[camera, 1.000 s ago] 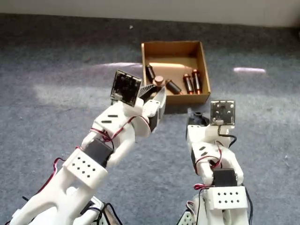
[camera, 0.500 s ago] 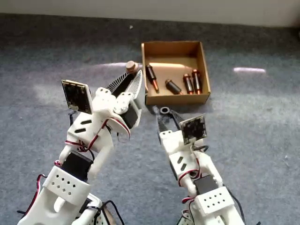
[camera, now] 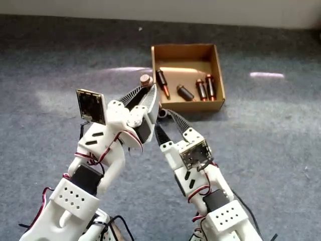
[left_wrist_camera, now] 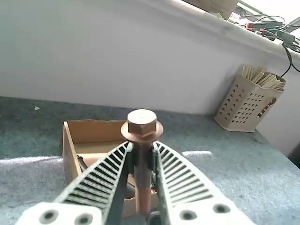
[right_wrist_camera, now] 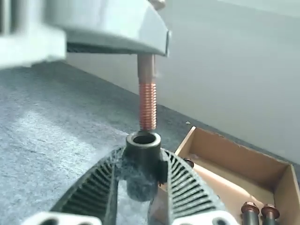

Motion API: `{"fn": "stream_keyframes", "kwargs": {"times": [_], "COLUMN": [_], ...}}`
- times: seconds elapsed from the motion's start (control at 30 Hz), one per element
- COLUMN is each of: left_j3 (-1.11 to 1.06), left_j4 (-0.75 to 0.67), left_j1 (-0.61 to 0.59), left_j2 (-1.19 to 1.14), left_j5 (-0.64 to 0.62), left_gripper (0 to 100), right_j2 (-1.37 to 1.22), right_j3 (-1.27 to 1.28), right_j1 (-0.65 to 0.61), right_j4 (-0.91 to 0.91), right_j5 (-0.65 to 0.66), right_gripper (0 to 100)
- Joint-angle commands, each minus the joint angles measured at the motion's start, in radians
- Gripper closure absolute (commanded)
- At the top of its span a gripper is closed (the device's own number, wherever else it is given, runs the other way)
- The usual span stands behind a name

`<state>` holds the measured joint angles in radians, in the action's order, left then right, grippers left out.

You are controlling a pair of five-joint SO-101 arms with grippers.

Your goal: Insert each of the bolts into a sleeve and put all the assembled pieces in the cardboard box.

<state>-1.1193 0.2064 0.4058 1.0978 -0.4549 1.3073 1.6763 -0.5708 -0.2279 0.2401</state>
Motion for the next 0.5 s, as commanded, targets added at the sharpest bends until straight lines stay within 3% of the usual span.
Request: {"fn": "stream_keyframes", "kwargs": {"times": [0.0,0.47], "left_j3": [-0.005,0.007], "left_j4": [-0.028,-0.023], "left_j1": [0.021,0.071], "left_j2": [0.025,0.156], "left_j5": [-0.006,-0.008], "left_gripper": [99,99], "right_j2": [0.015,0.01], "right_j3": [0.097,0.097], "right_j1": [-0.007,0.03], "right_j4": [-0.035,-0.027], "right_j5": [0.012,0.012], "right_gripper": [99.2,99.3]}}
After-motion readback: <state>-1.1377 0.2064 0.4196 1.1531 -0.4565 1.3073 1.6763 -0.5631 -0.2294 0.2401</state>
